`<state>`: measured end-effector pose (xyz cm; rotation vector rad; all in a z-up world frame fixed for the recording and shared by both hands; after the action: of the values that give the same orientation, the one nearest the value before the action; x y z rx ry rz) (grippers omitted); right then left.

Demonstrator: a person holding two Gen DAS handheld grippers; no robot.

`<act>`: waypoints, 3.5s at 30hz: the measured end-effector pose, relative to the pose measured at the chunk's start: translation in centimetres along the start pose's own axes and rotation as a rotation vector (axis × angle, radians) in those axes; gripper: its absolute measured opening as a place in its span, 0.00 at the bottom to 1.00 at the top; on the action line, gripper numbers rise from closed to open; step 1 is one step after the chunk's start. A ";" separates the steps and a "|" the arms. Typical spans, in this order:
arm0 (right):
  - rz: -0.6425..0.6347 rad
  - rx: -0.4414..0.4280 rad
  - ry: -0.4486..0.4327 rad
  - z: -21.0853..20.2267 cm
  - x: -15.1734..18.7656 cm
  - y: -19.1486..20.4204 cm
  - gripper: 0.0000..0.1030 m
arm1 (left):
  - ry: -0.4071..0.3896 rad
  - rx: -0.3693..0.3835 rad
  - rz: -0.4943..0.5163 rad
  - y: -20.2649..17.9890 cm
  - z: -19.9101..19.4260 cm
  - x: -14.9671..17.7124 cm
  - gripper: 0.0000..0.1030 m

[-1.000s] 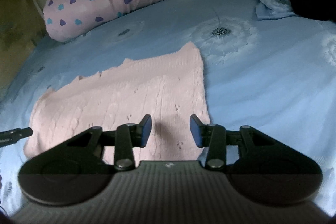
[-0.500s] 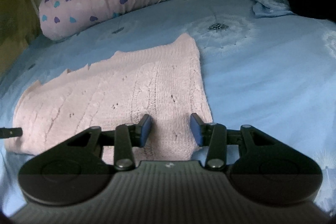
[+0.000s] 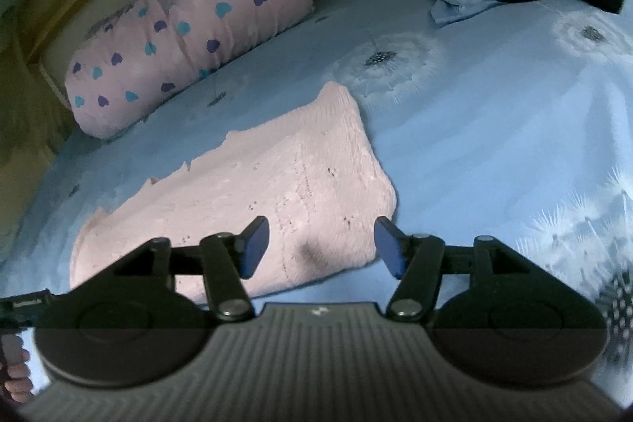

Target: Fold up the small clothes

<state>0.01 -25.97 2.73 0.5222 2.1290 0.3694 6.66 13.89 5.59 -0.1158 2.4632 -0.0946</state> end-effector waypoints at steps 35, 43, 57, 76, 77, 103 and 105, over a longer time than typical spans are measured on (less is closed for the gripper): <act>0.643 -0.053 -0.259 7.3 4.1 0.8 0.60 | 0.065 0.013 0.040 -1.4 1.0 0.6 0.92; 0.665 -0.030 -0.290 7.9 3.7 0.7 0.59 | 0.074 0.010 0.041 -1.3 1.4 0.6 0.92; 0.630 -0.025 -0.221 7.9 2.7 -0.1 0.33 | 0.089 0.006 0.029 -1.0 1.7 0.5 0.92; 0.373 -0.050 -0.214 7.0 0.0 3.1 0.31 | 0.078 0.007 -0.001 -0.1 1.3 0.2 0.92; 0.347 -0.058 -0.214 6.8 -0.4 3.8 0.31 | 0.075 0.004 -0.006 0.0 1.2 0.1 0.92; -0.409 -0.302 -0.054 9.9 6.1 24.3 0.29 | 0.069 -0.024 -0.260 8.6 0.4 -0.8 0.92; -0.356 -0.311 -0.101 9.4 4.7 24.7 0.29 | 0.062 -0.029 -0.262 8.8 0.2 -0.8 0.92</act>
<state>11.02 -1.60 5.13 -0.0179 1.9693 0.4492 6.92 22.66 5.07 -0.4538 2.4998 -0.1774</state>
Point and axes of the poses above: each gripper's, at about its wrist camera, not at the fingertips, and z roughly the way its jaws point, y to its left, x to its underside, the point moved 1 cm from there along z, roughly the way its jaws point
